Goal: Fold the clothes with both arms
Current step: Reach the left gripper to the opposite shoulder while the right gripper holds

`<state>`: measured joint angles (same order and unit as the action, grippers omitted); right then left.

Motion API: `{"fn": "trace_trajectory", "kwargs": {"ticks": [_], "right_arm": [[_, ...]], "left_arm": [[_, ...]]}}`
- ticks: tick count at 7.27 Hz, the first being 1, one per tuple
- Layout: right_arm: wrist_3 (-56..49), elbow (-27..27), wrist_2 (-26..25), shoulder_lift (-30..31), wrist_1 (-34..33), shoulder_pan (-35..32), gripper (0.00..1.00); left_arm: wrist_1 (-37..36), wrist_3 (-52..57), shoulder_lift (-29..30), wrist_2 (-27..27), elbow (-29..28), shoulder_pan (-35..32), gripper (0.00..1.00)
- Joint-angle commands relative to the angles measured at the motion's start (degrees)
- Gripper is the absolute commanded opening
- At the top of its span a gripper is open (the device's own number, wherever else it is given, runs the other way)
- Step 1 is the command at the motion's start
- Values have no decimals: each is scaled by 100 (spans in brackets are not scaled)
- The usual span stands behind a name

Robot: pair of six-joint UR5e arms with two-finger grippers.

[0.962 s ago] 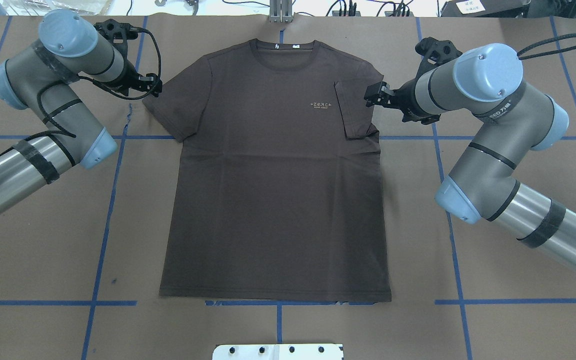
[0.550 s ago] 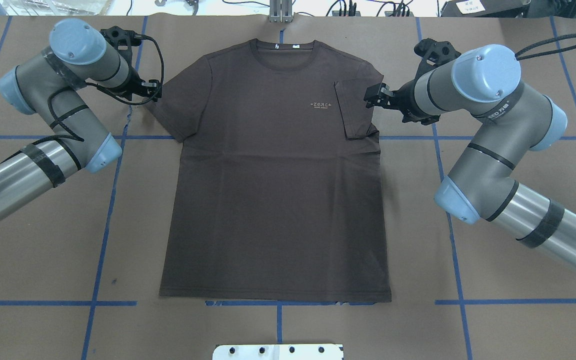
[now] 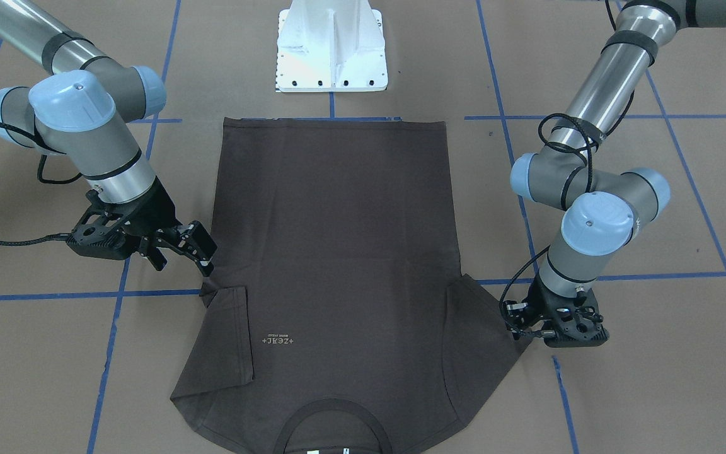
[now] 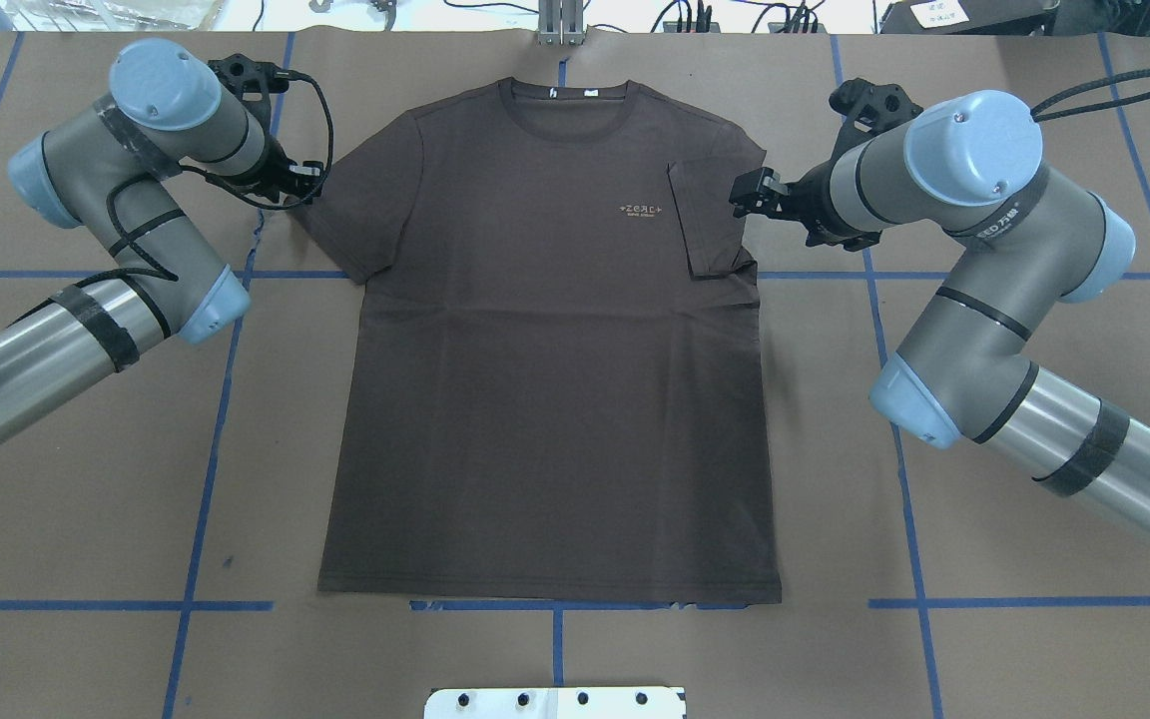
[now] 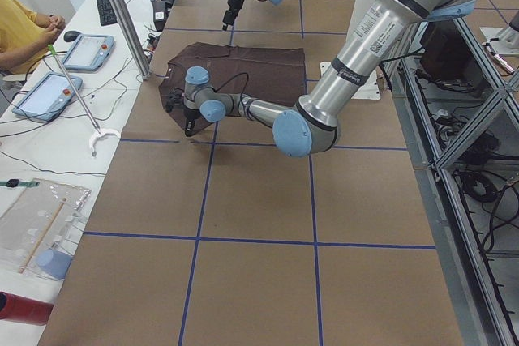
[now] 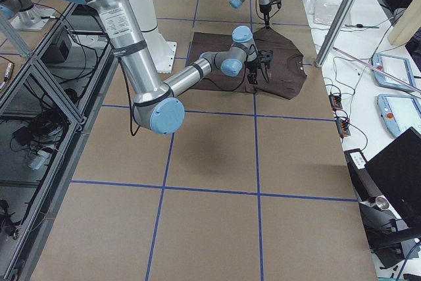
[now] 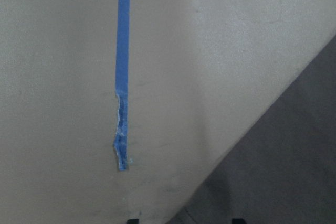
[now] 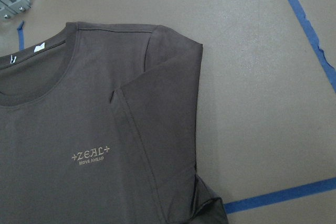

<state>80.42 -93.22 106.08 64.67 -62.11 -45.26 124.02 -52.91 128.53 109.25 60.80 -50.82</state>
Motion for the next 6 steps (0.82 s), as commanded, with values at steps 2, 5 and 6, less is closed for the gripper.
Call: {"fn": "trace_trajectory", "kwargs": {"ticks": [2,5,6], "right_arm": [[8,15,0,-7,6,8,100],[43,32,-9,-7,6,61,100],[52,24,-9,1,6,52,100]], "left_arm": [[61,-18,93,0,-157,2,0],[-9,-35,216,44,-70,2,0],[-88,-183,268,79,184,2,0]]}}
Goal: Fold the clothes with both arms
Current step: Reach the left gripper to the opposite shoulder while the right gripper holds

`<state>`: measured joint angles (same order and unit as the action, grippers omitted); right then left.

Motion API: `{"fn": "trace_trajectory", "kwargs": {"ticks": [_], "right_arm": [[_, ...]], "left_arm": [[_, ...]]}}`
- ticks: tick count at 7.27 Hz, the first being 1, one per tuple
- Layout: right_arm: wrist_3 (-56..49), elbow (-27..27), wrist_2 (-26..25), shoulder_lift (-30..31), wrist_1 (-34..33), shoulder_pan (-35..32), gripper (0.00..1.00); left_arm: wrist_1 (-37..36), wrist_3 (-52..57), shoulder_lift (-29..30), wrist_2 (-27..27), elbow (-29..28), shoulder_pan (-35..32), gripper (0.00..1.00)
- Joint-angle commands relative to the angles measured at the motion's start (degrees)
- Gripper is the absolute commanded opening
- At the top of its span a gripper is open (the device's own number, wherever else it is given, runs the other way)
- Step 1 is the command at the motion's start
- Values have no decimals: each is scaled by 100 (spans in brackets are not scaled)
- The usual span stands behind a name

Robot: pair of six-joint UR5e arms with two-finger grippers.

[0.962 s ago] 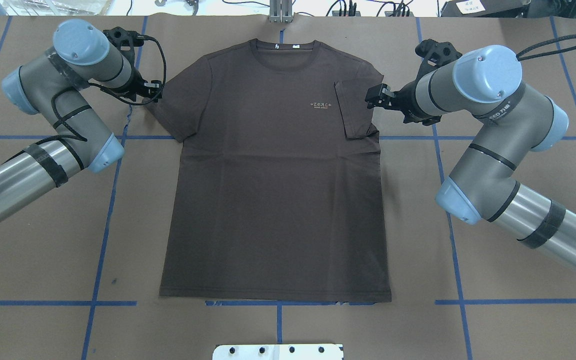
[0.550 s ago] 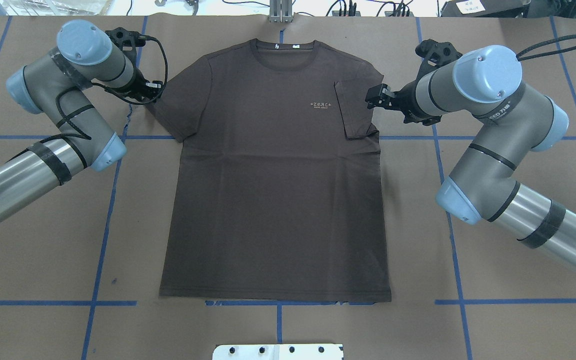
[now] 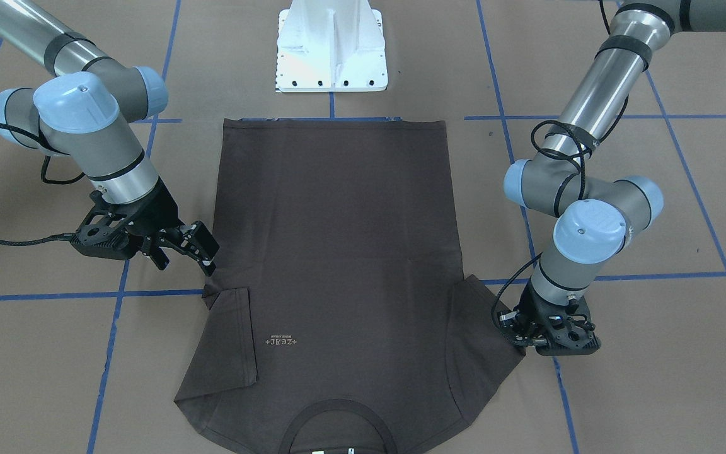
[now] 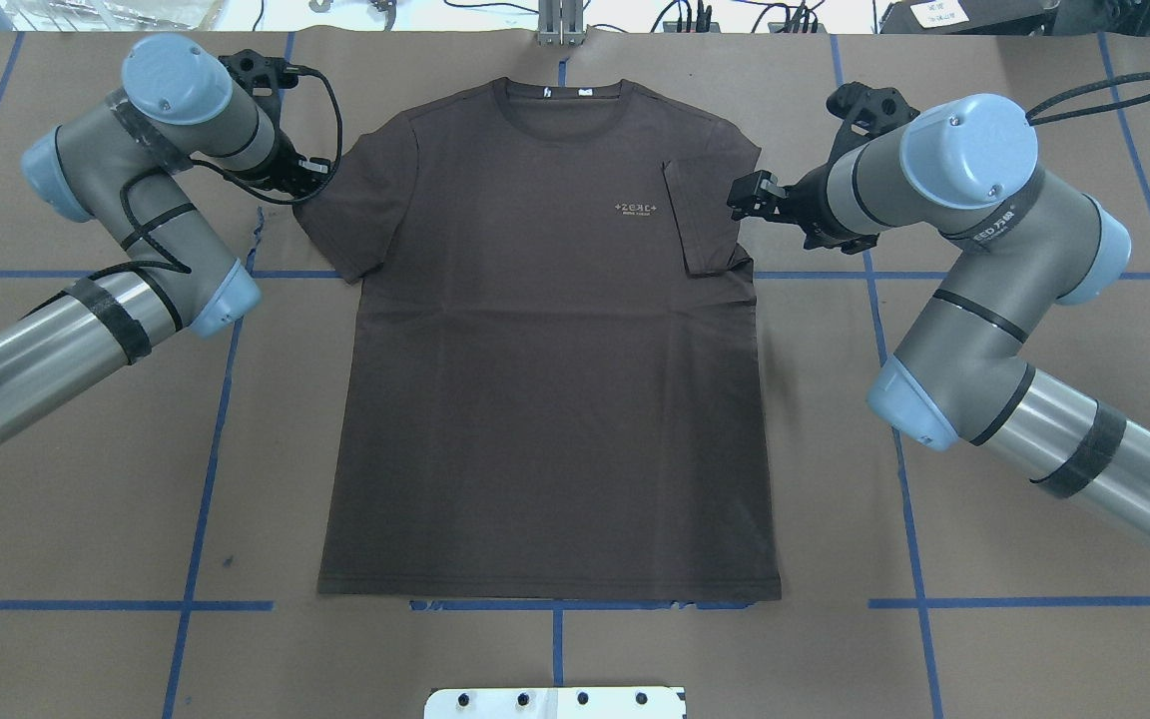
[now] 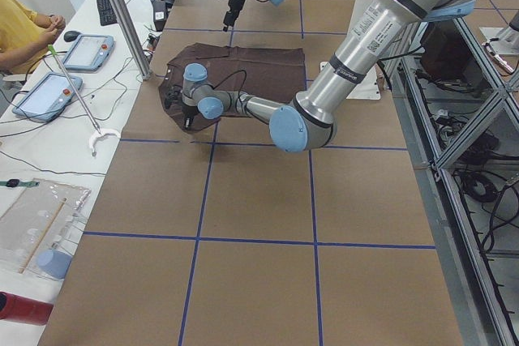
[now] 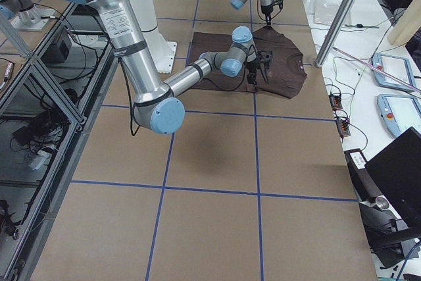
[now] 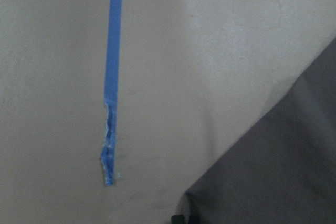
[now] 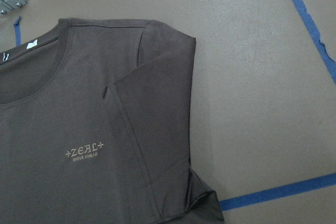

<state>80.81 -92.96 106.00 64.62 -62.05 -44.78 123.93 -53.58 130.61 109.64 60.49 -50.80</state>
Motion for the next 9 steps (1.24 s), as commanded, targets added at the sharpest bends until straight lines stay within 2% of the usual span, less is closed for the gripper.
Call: {"fn": "trace_trajectory", "kwargs": {"ticks": [1,2,3,4,6,9], "right_arm": [[40,-20,0,-2,0,5,100],[49,-29,0,-2,0,5,100],[49,-29,0,-2,0,14,100],[49,-21,-9,7,0,22,100],[58,6,-97,16,0,84,100],[58,-12,-123,16,0,119,100]], "left_arm": [[-331,-413,209,440,443,0,0],[-299,-1025,436,478,446,61,0],[-273,-1484,526,392,385,462,0],[-255,-1558,640,321,262,466,0],[506,-1646,807,-108,-447,457,0],[686,-1927,904,-259,-591,440,0]]}}
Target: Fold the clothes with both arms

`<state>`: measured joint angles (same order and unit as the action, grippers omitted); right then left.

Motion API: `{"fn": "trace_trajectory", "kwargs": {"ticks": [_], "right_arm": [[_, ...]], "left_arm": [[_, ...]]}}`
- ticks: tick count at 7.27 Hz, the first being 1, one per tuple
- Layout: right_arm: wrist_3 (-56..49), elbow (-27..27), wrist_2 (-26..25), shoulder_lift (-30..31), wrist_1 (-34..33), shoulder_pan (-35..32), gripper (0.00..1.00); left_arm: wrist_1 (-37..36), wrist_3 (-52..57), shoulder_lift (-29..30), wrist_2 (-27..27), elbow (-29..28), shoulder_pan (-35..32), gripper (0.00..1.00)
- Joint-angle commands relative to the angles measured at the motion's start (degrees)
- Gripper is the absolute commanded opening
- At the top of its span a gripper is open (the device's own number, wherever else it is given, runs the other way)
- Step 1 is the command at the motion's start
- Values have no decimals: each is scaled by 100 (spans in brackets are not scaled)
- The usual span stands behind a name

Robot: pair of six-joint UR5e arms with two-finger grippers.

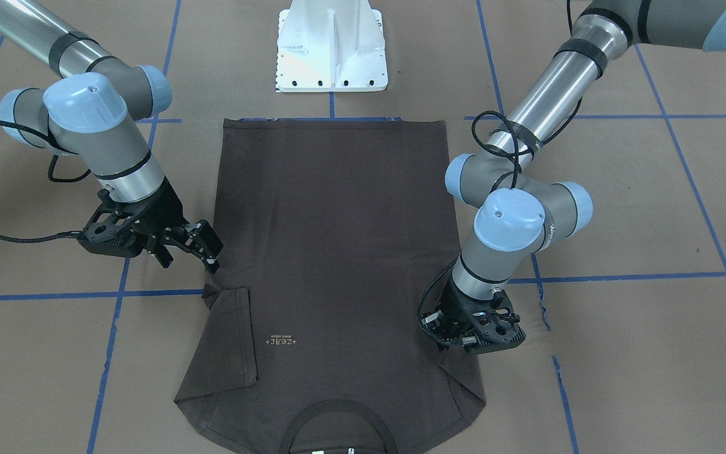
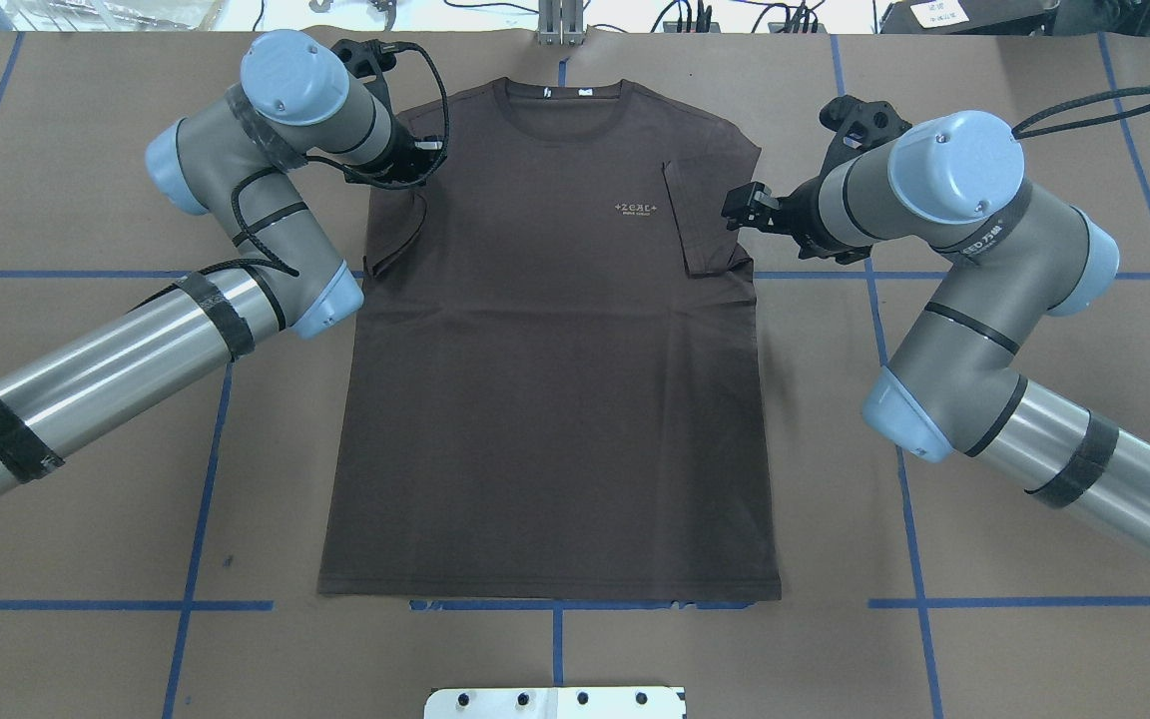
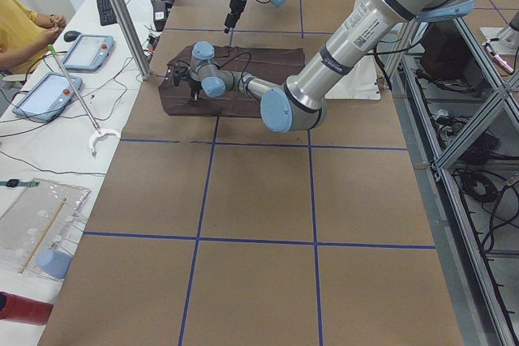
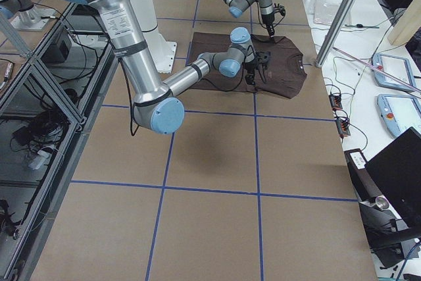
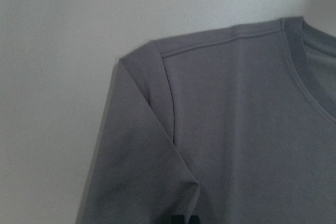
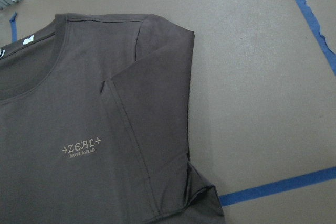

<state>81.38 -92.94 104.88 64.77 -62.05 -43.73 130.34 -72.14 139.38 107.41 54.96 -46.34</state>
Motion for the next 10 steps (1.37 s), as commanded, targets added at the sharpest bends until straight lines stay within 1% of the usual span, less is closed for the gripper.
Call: {"fn": "trace_trajectory", "kwargs": {"ticks": [1,2,3,4,5,6,7,8,9,10], "right_arm": [[9,-22,-11,0,0,14,100],[18,-39,-29,0,0,31,100],[18,-22,-168,0,0,101,100],[18,-13,-248,-8,0,154,100],[18,-13,-249,-8,0,163,100],[9,-83,-223,-52,0,155,100],[87,-179,-222,-70,-70,189,100],[784,-467,-248,-61,-183,390,100],[1096,-914,-562,-18,-567,810,100],[1508,-1797,-1165,139,-1624,1519,100]], "left_arm": [[44,-325,132,-36,-29,-67,0],[52,-344,115,-36,-29,-68,0],[96,-336,72,-36,-20,-42,24],[236,-336,10,-36,-3,-16,52],[315,-336,-77,-36,58,-7,63],[334,-362,-339,-27,529,-6,68],[247,-380,-681,8,1229,115,70],[246,-876,-1259,8,2080,421,70],[194,-1359,-1499,17,2759,555,70],[-42,-1695,-1859,-18,3497,834,71]]}}
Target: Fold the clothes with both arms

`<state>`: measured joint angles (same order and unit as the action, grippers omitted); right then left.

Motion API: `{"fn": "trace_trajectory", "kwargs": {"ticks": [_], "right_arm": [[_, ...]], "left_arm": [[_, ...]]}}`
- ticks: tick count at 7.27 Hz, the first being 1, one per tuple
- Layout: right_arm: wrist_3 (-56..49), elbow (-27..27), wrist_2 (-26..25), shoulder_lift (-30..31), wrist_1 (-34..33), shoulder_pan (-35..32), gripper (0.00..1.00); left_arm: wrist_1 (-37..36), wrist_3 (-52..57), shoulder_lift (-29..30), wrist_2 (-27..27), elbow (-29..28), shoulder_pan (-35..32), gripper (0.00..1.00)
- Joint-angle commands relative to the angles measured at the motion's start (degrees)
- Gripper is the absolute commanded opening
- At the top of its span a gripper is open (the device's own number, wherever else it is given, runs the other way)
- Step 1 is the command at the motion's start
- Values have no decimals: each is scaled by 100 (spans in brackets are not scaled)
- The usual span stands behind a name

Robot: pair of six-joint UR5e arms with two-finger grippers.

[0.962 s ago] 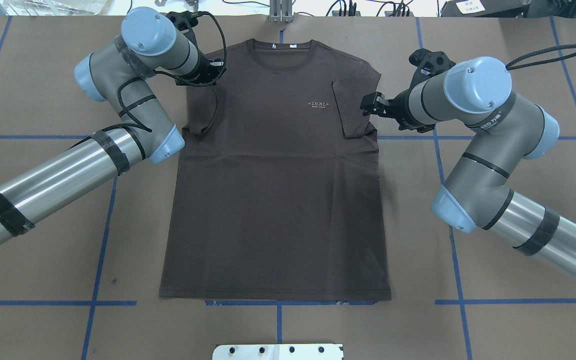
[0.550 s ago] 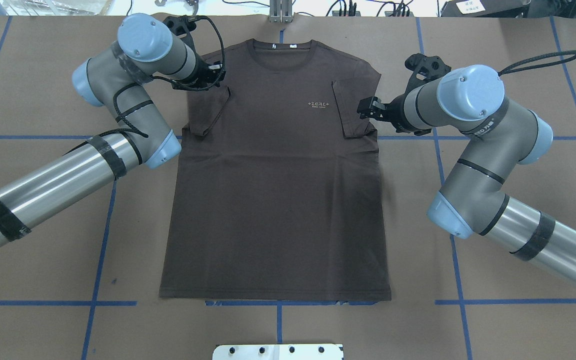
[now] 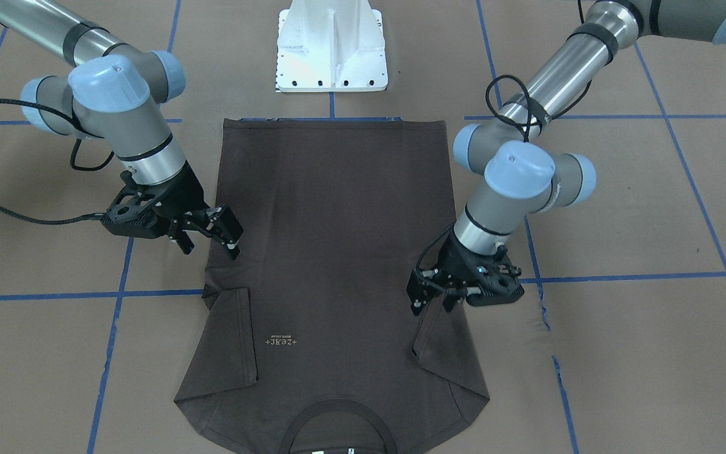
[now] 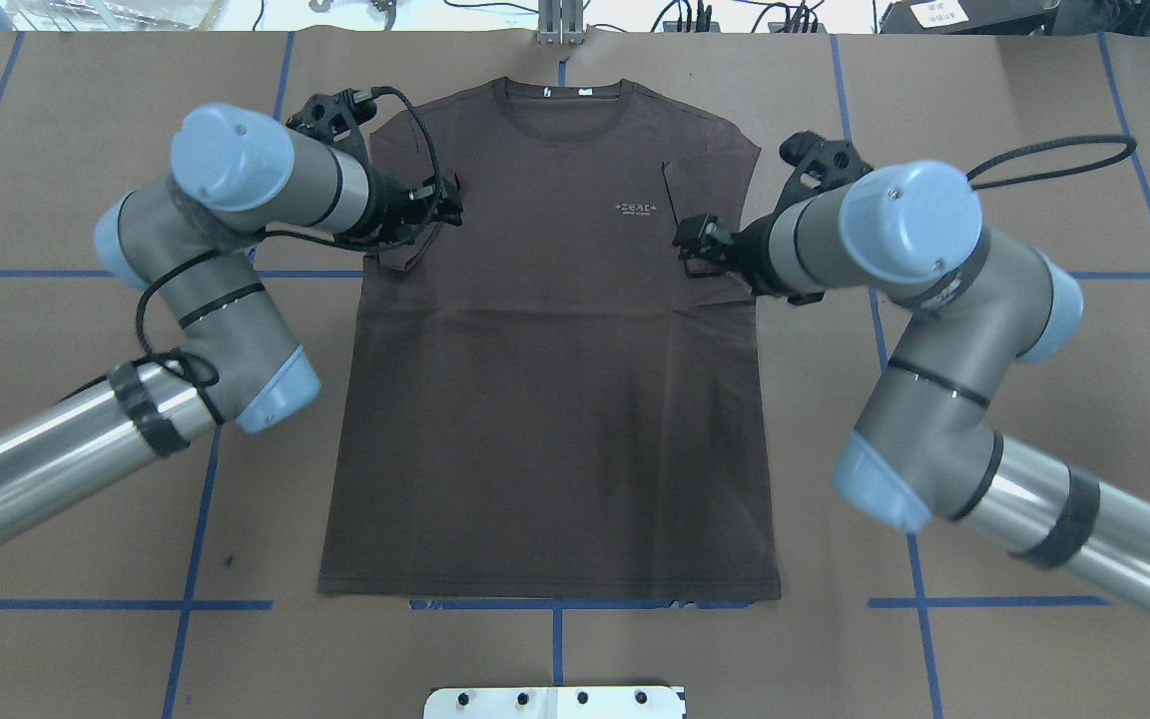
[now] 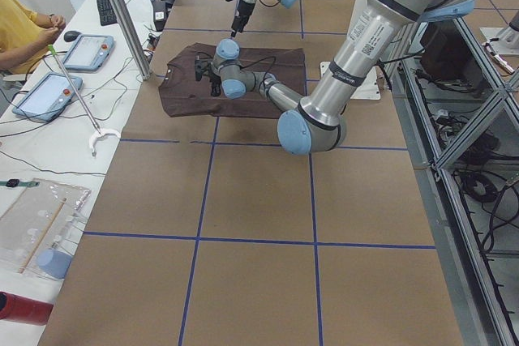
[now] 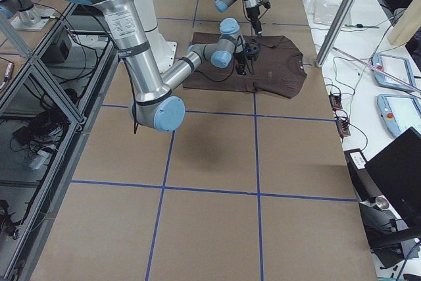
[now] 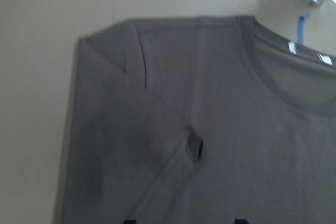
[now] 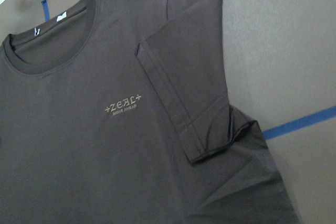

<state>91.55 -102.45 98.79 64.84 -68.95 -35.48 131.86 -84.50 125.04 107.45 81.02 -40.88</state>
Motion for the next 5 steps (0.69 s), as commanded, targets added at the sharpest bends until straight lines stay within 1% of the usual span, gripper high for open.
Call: {"fn": "trace_trajectory", "kwargs": {"ticks": [1,2,3,4,5], "right_arm": [[826,-1569,-1233,229,-1876,1440,100],[1438,-1864,-1327,448,-2050,1786,97],[1836,-2058,-1397,1085,-1904,2103,94],[2127,-2269,-1433,1457,-1790,2324,93],[2791,-2245,-1981,1687,-1797,2822,86]], "left_arm": [[-405,-618,-845,-49,1498,579,73],[-407,-742,-1119,-58,1852,729,72],[-407,-804,-1244,-58,2012,792,72],[-407,-805,-1271,-58,2005,792,73],[-416,-805,-1280,-66,1997,801,73]]}}
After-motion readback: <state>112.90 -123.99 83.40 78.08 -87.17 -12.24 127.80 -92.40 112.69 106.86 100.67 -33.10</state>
